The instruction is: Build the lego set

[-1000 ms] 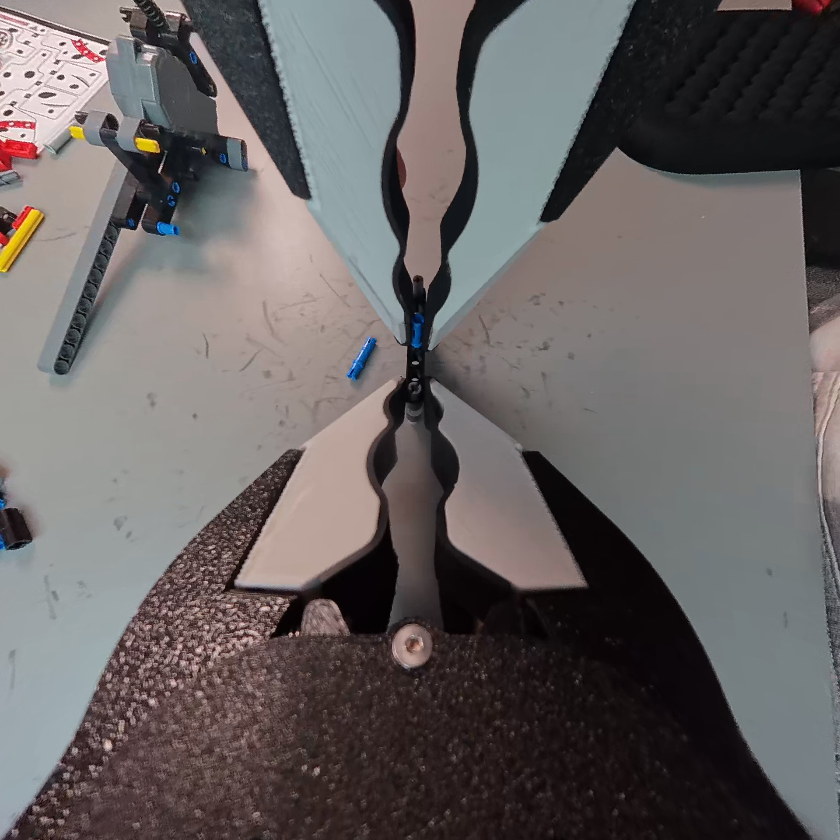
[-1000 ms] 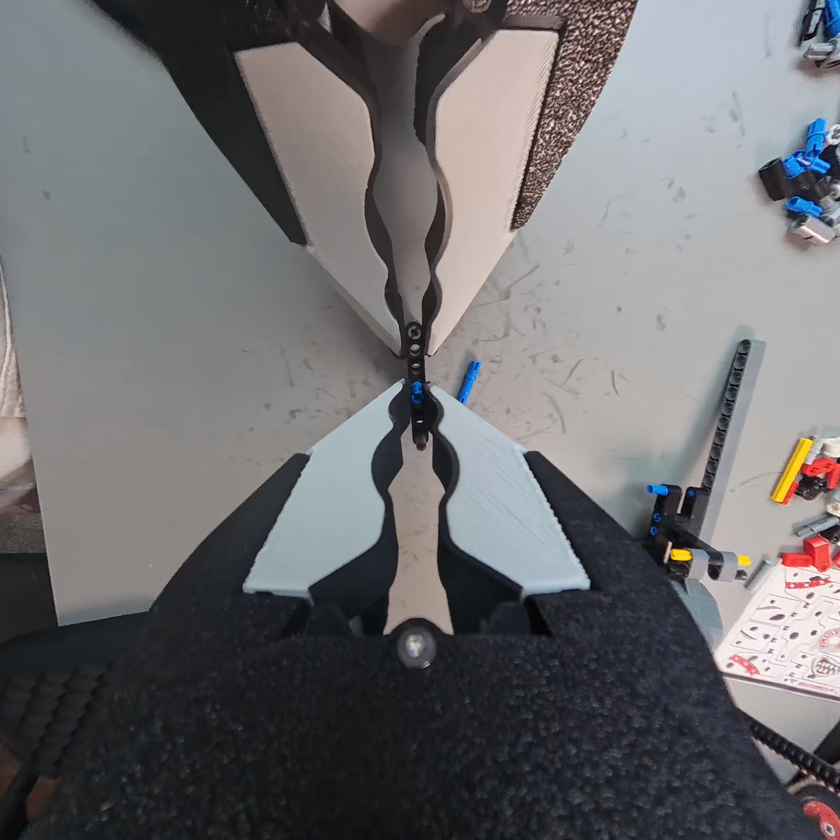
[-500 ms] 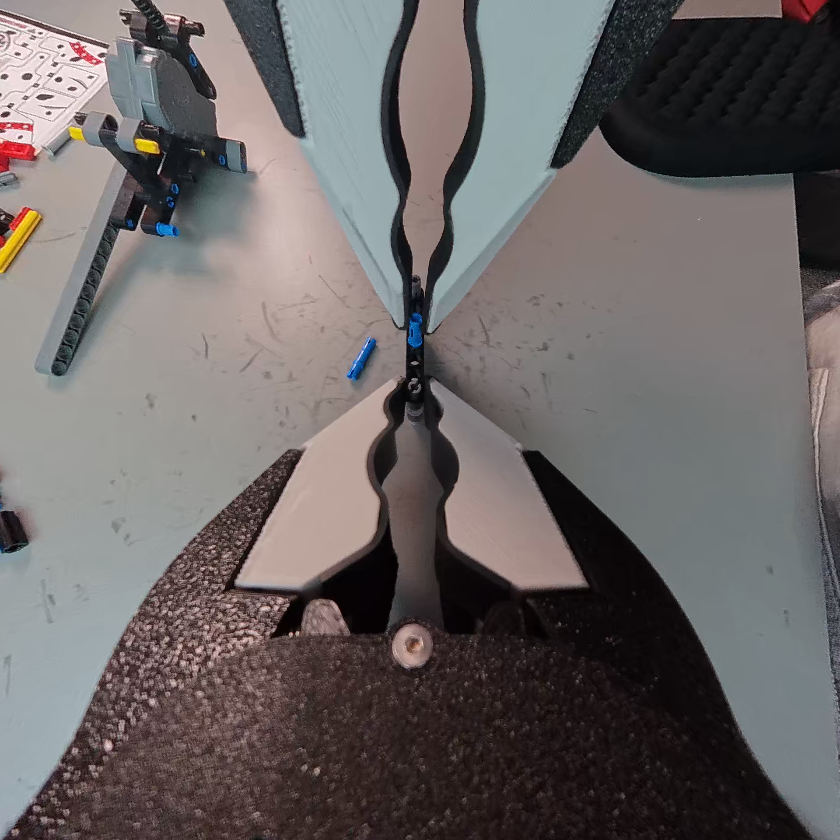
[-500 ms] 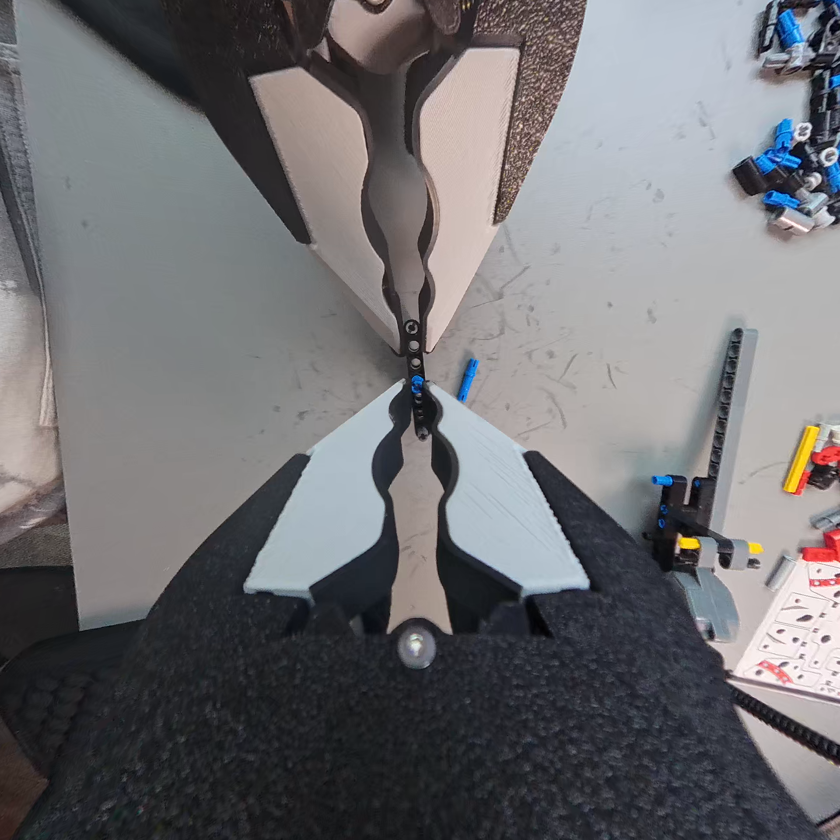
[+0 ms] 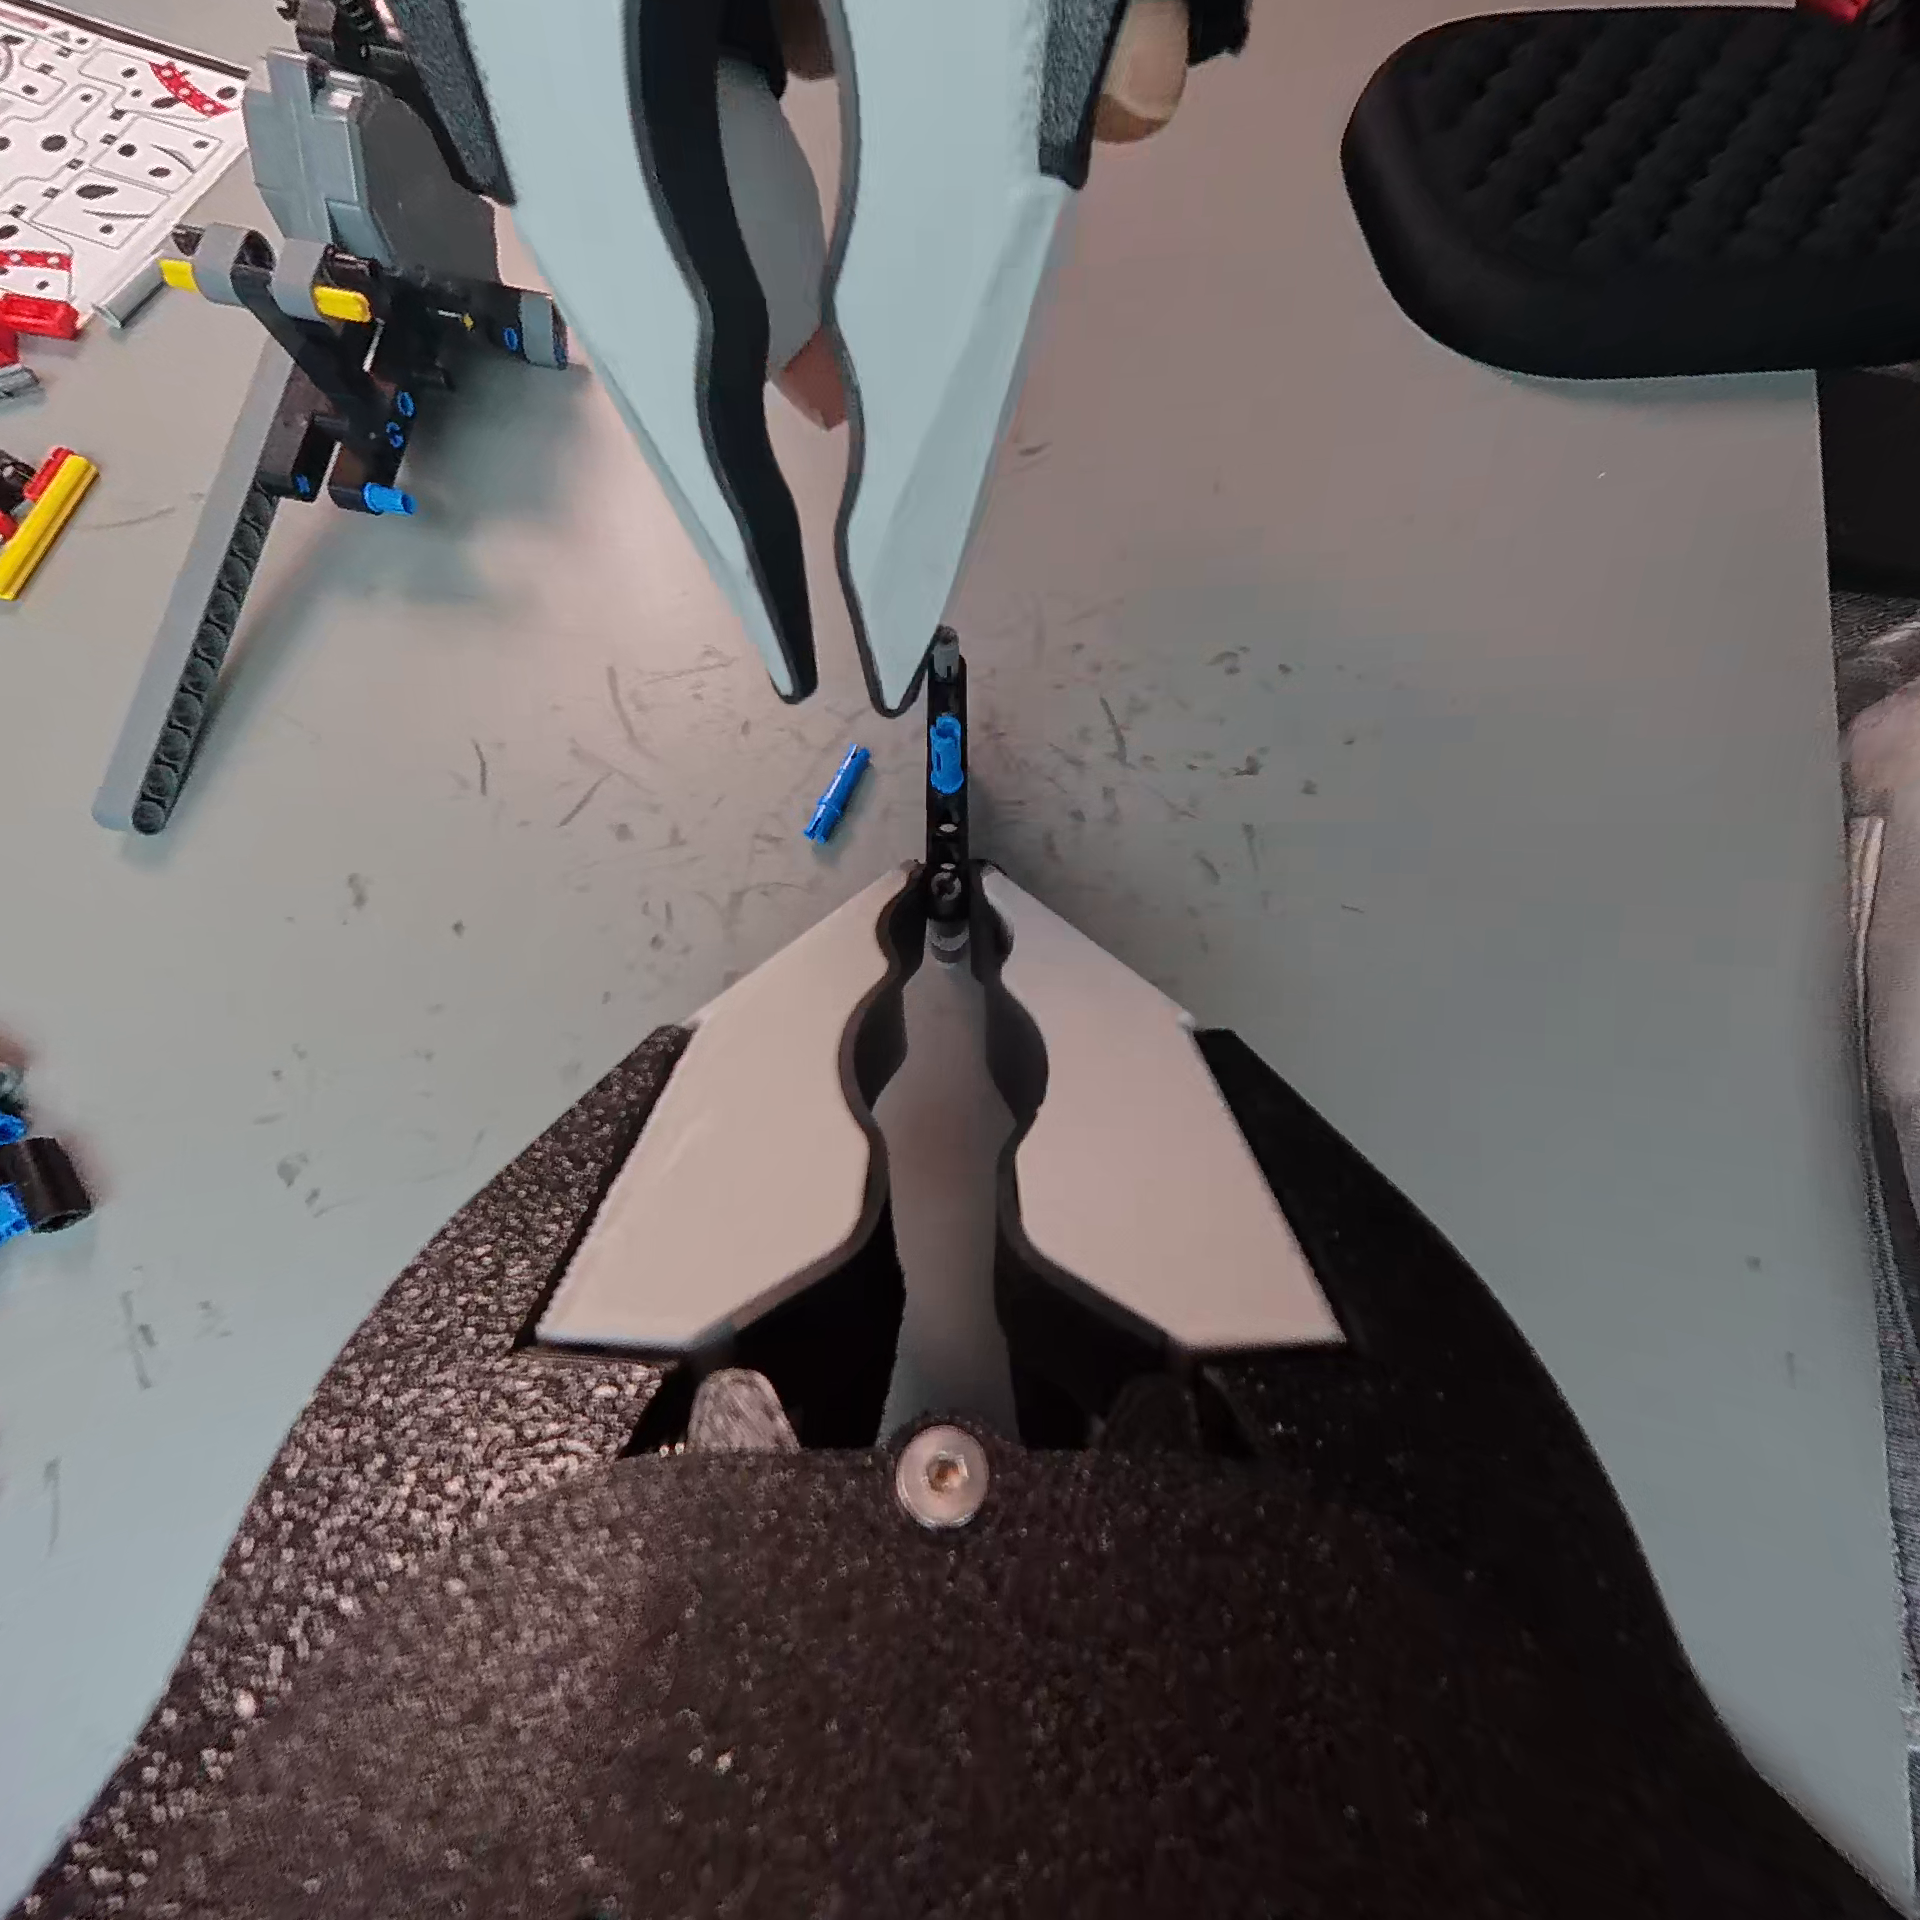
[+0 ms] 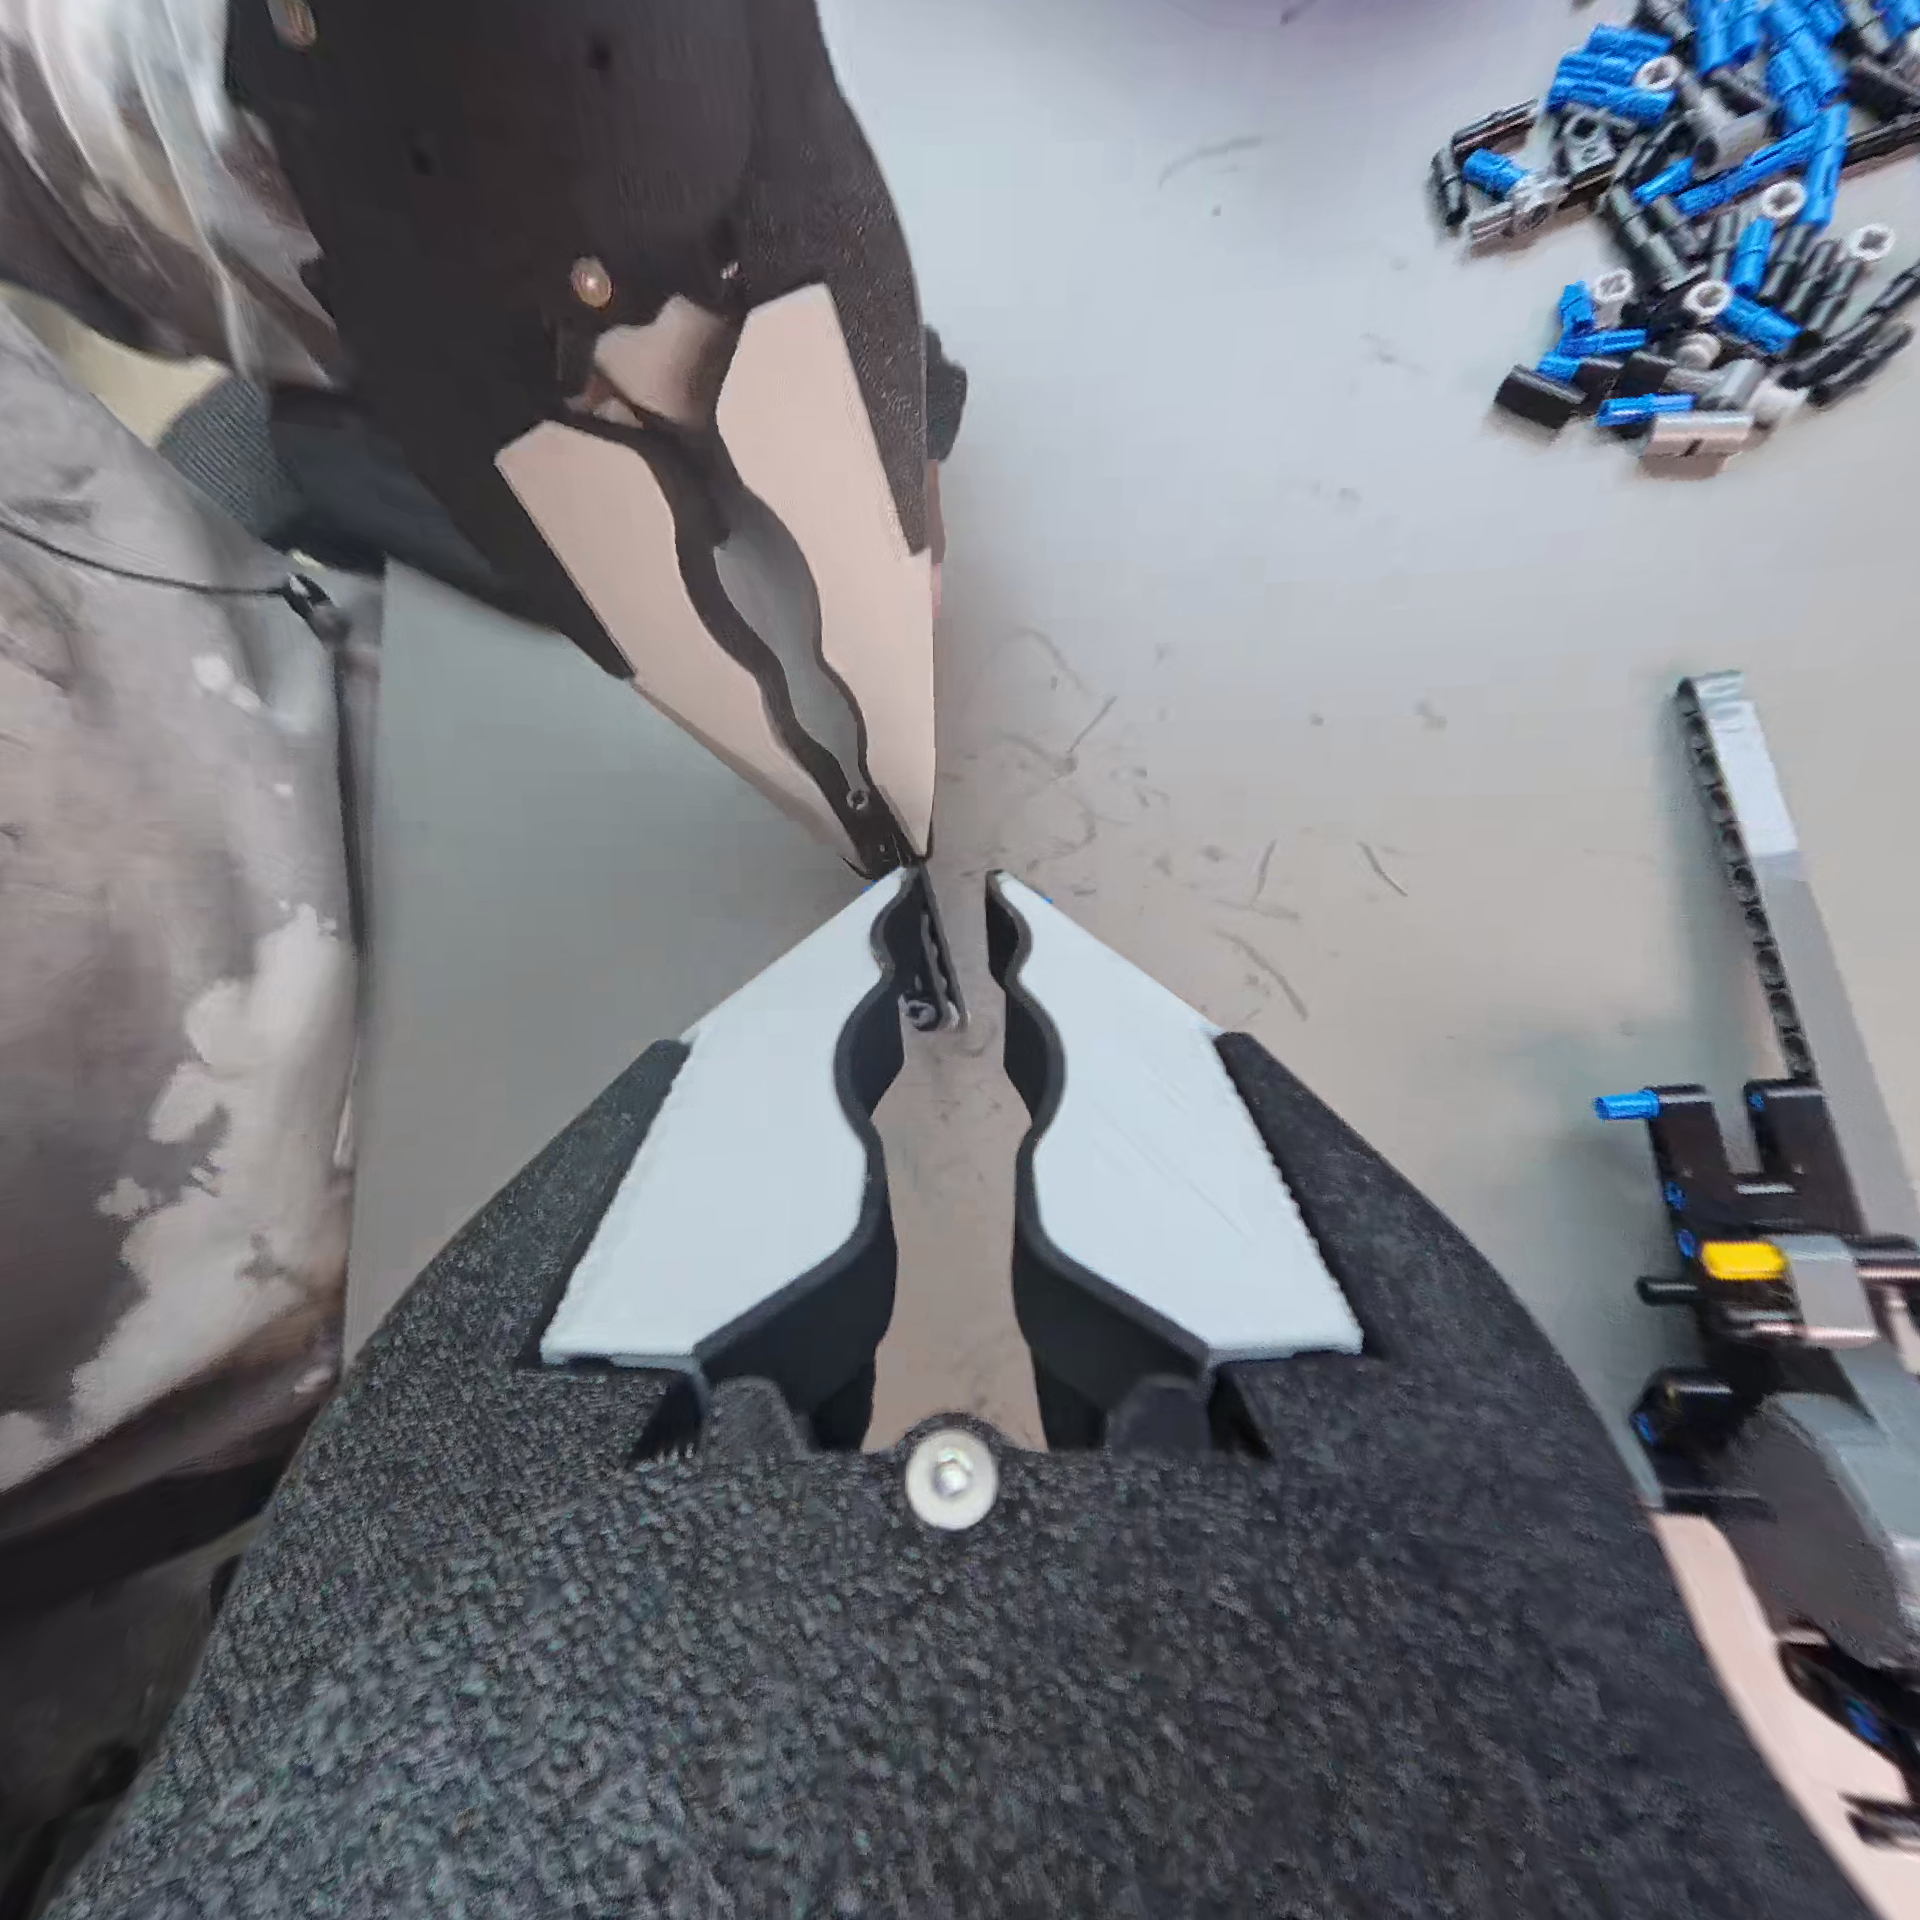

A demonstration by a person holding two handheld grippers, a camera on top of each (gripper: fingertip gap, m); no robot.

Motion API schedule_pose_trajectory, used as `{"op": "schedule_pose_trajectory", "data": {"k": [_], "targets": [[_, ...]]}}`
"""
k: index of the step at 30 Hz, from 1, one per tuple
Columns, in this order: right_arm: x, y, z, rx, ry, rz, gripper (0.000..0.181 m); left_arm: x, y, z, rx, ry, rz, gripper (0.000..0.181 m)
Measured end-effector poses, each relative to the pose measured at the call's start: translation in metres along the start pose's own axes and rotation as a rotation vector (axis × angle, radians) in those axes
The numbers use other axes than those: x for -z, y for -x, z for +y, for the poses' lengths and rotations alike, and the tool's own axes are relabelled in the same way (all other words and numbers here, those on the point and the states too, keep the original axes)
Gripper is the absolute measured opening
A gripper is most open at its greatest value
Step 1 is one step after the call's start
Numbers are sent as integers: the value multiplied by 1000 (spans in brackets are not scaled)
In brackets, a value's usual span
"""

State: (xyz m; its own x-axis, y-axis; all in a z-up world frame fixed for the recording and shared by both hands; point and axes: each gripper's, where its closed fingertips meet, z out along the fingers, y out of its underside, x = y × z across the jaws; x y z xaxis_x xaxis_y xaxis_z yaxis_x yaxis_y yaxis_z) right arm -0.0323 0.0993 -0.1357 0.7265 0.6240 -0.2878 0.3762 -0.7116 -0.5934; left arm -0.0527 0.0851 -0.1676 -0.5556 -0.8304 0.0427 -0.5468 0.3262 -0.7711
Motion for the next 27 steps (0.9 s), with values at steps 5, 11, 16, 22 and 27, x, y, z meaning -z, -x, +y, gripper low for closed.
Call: {"op": "schedule_pose_trajectory", "data": {"k": [5,11,16,22,27], "targets": [[4,11,10,47,-100,-29,30,3,4,1,36,-2,7,8],[3,27,-3,41,-338,2,7,31,-2,-28,276,-212,229,8],[23,41,-18,-454,-489,-314,7,44,3,-43,253,-317,219,35],[43,60,-33,-735,-741,-554,6,64,-11,-67,-313,-427,-124,49],[40,75,-26,-791,-768,-605,7,59,-19,-69,-591,-383,-341,45]]}}
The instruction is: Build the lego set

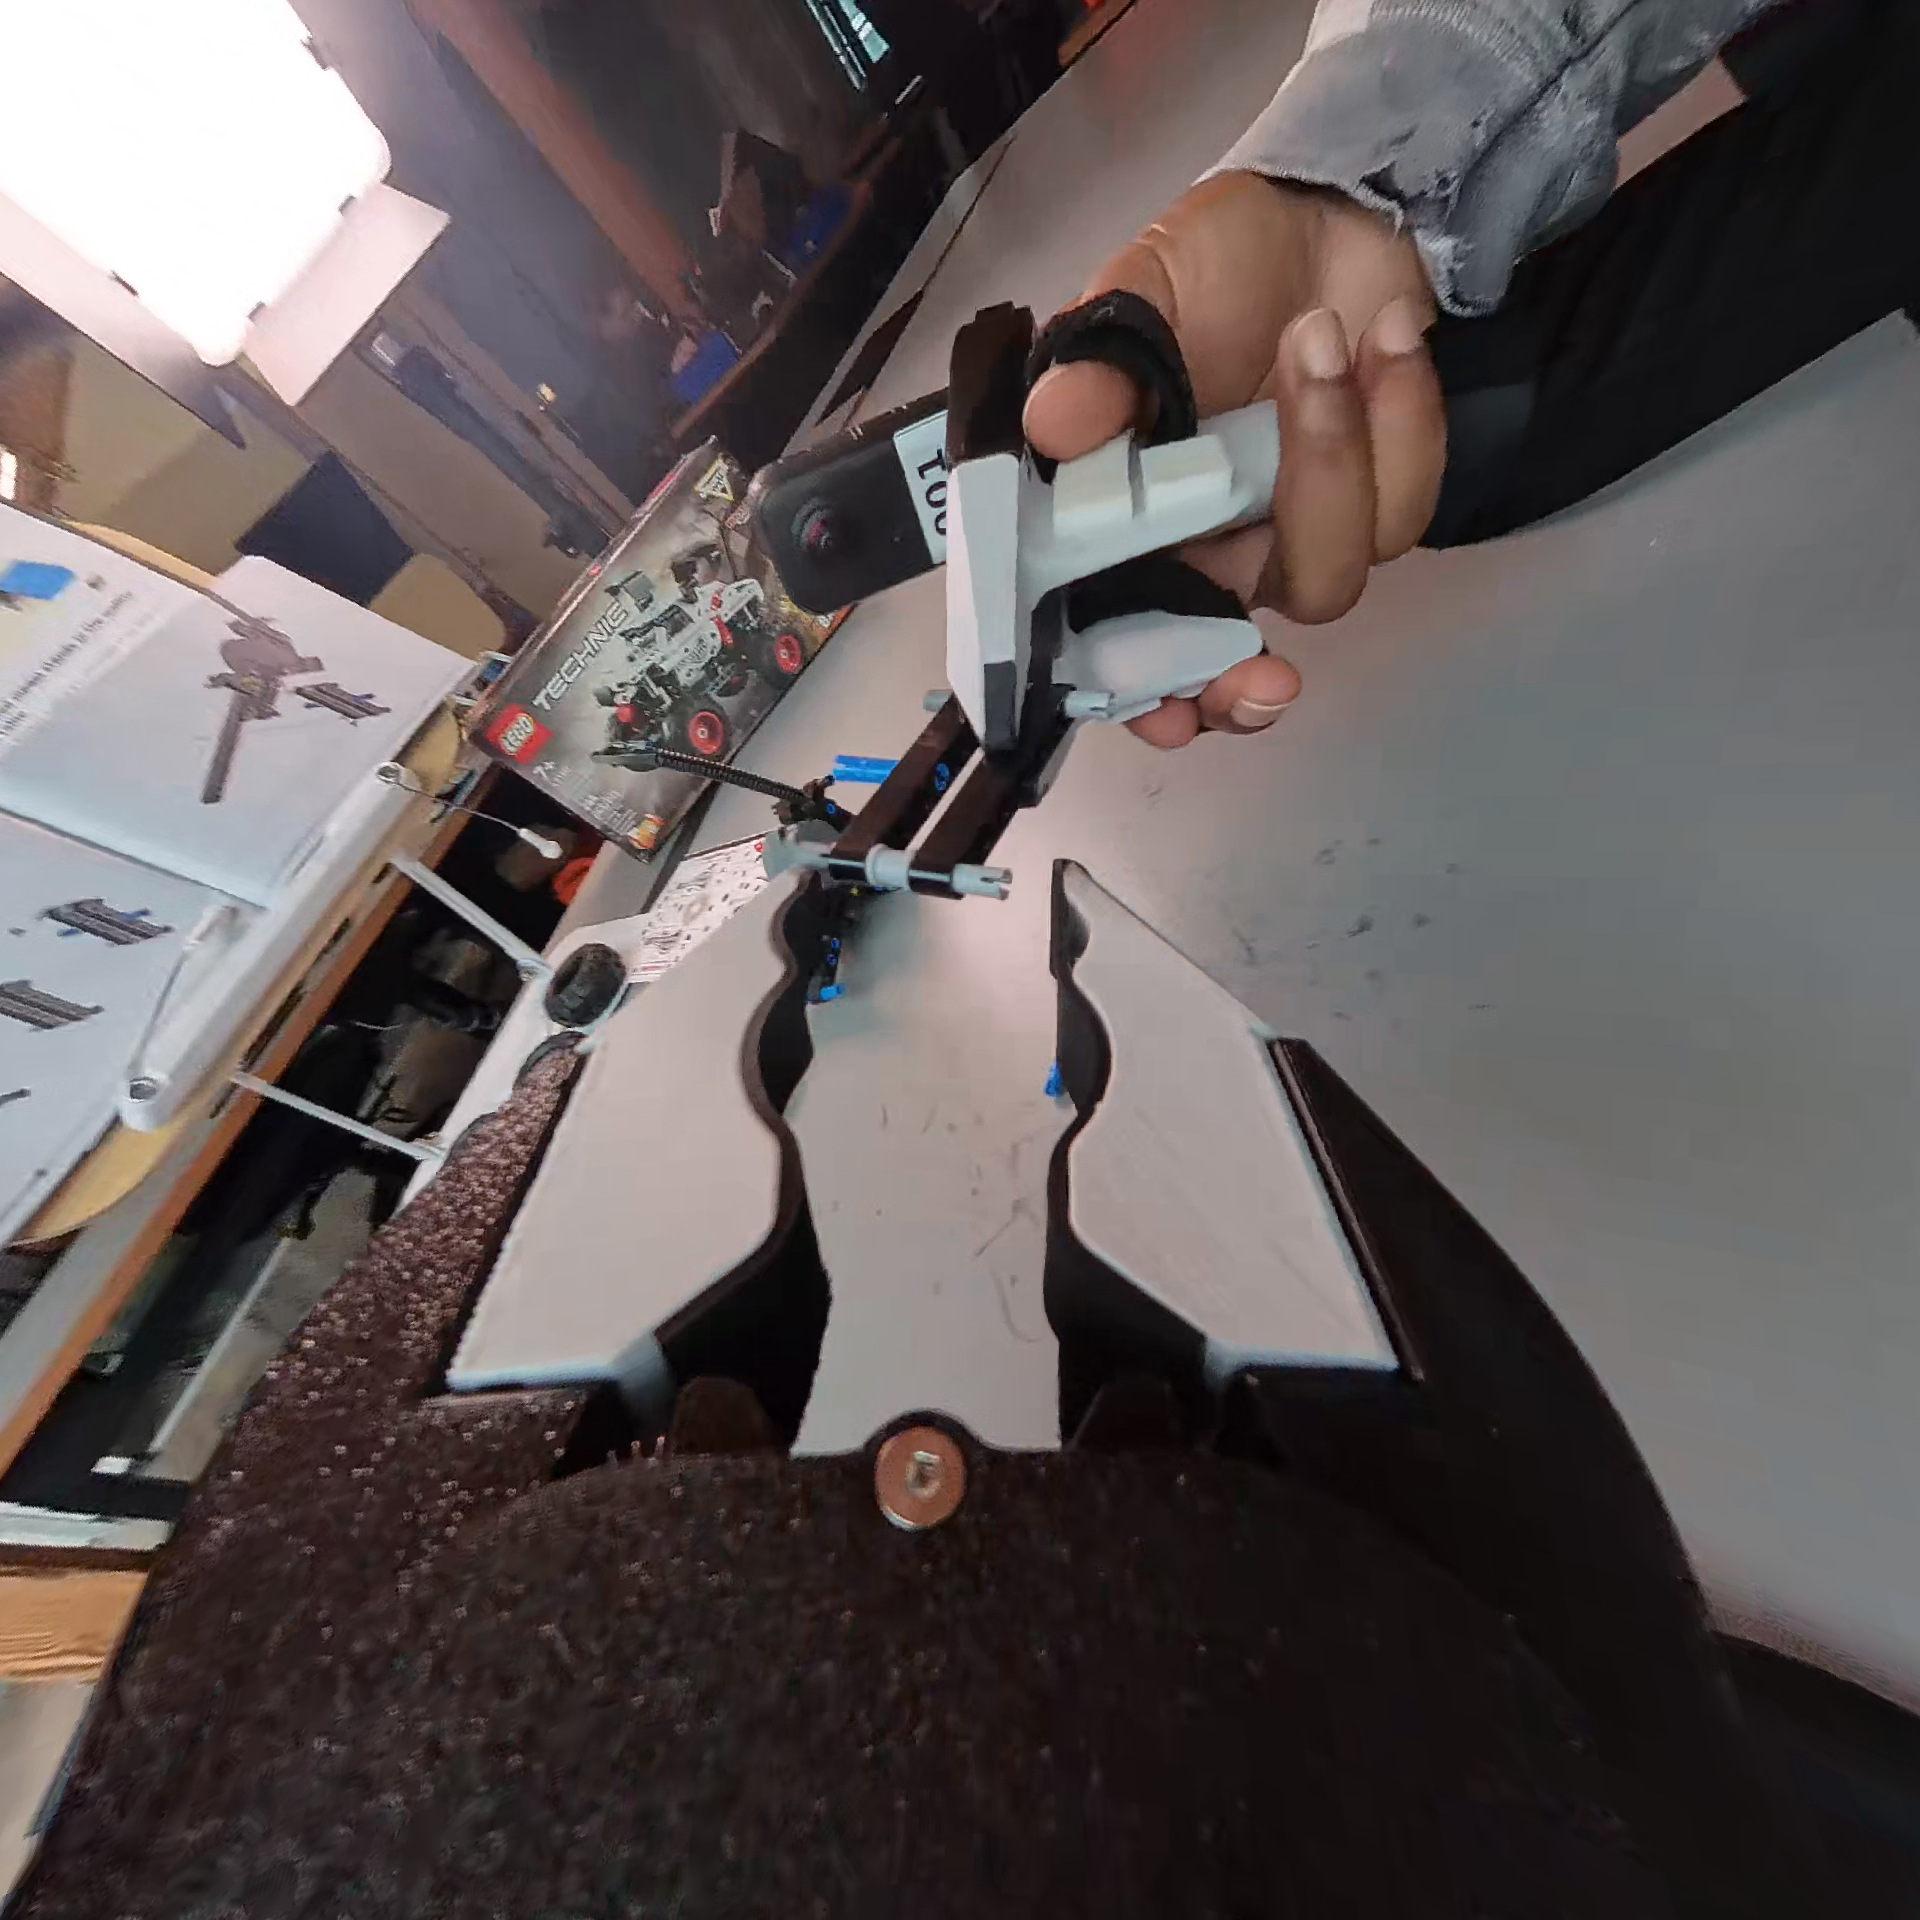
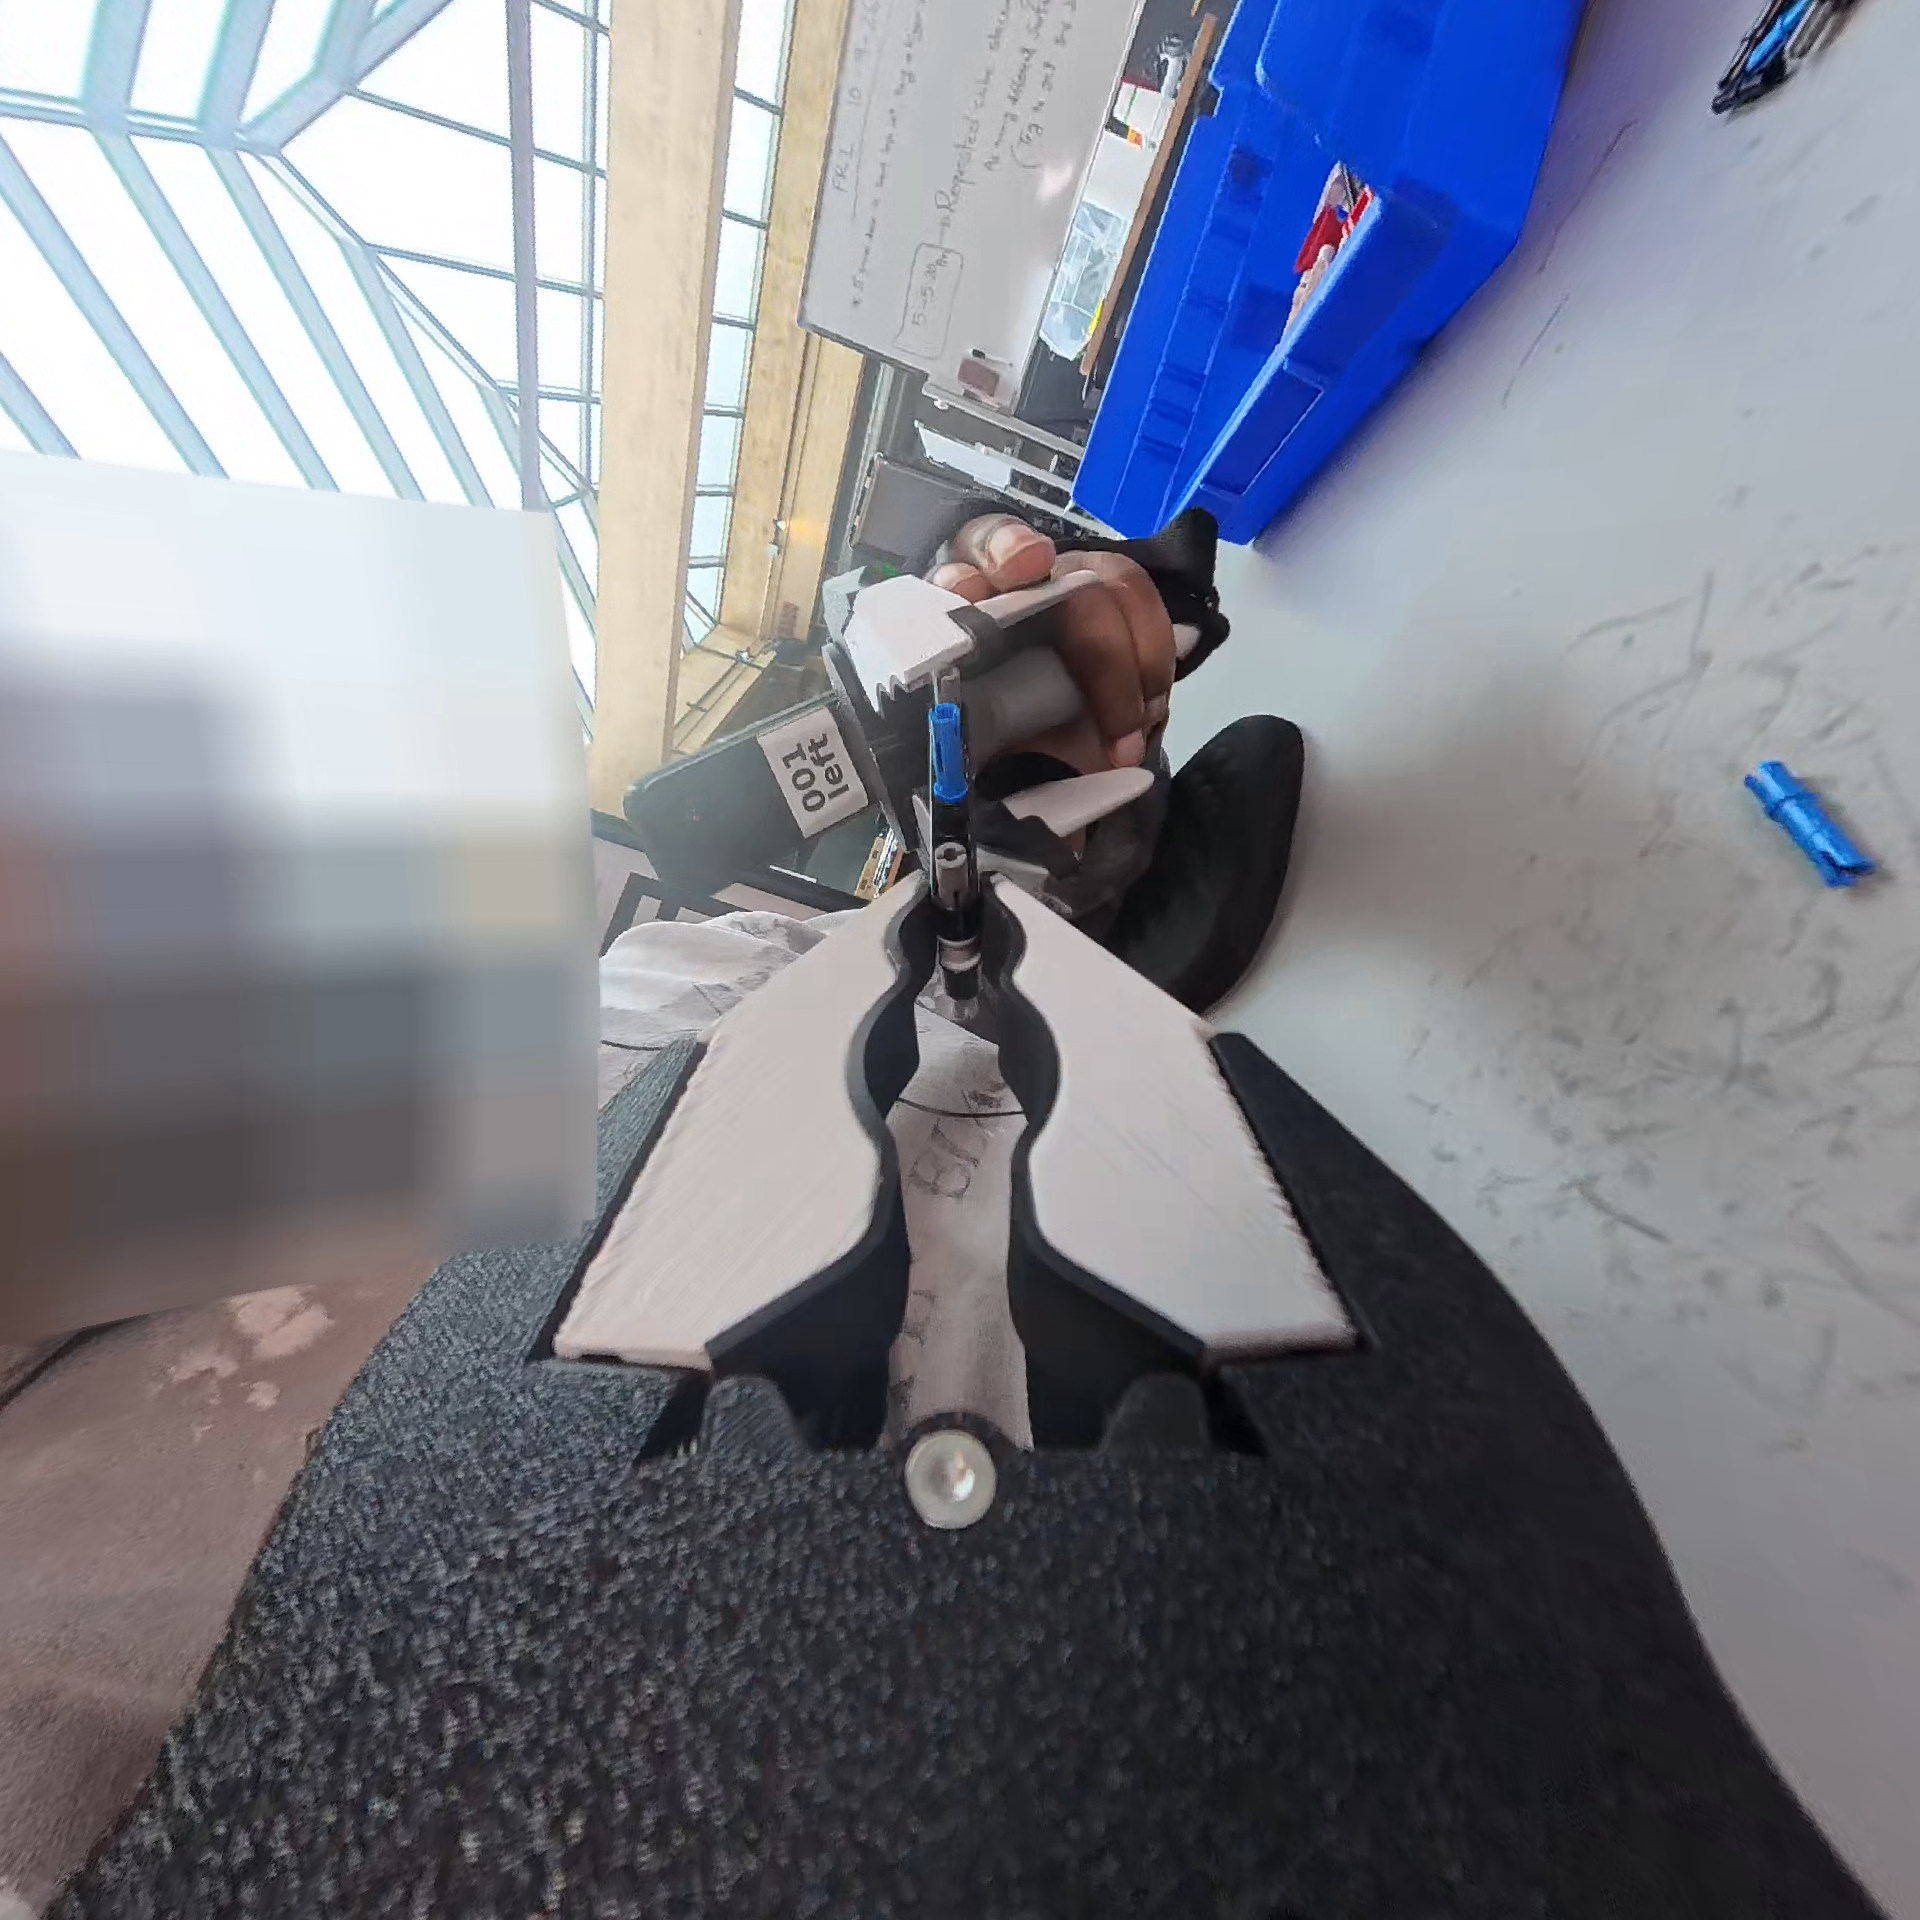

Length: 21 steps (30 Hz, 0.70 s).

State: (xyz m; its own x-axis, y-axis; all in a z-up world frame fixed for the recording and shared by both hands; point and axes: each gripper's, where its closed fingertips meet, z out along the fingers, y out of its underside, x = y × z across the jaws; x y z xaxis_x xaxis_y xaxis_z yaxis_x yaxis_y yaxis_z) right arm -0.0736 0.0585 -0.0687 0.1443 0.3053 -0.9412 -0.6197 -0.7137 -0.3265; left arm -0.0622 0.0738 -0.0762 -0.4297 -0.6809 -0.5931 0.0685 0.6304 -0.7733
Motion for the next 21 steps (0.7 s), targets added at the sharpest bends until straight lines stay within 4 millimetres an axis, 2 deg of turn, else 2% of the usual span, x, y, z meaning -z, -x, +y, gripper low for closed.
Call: {"op": "schedule_pose_trajectory", "data": {"k": [3,8,10,12,14,17,19,21], "targets": [[3,-2,5,-38,-9,4,7,-1,2,0,-108,21,-71,43],[7,-3,12,-70,-4,3,7,-4,-6,-5,-270,40,-103,34],[11,-4,7,-22,-21,29,9,-5,-8,-4,-281,53,-100,34],[20,1,-6,61,-65,53,19,-6,-7,-3,-219,54,-88,33],[28,2,-15,248,-69,146,33,-5,-3,-3,-57,29,-50,33],[40,9,-21,782,-36,370,56,-6,-3,5,365,2,110,31],[37,11,-15,1130,43,521,62,-6,-2,10,614,-19,205,30],[28,5,-13,1434,109,658,62,-8,1,20,772,9,232,28]]}}
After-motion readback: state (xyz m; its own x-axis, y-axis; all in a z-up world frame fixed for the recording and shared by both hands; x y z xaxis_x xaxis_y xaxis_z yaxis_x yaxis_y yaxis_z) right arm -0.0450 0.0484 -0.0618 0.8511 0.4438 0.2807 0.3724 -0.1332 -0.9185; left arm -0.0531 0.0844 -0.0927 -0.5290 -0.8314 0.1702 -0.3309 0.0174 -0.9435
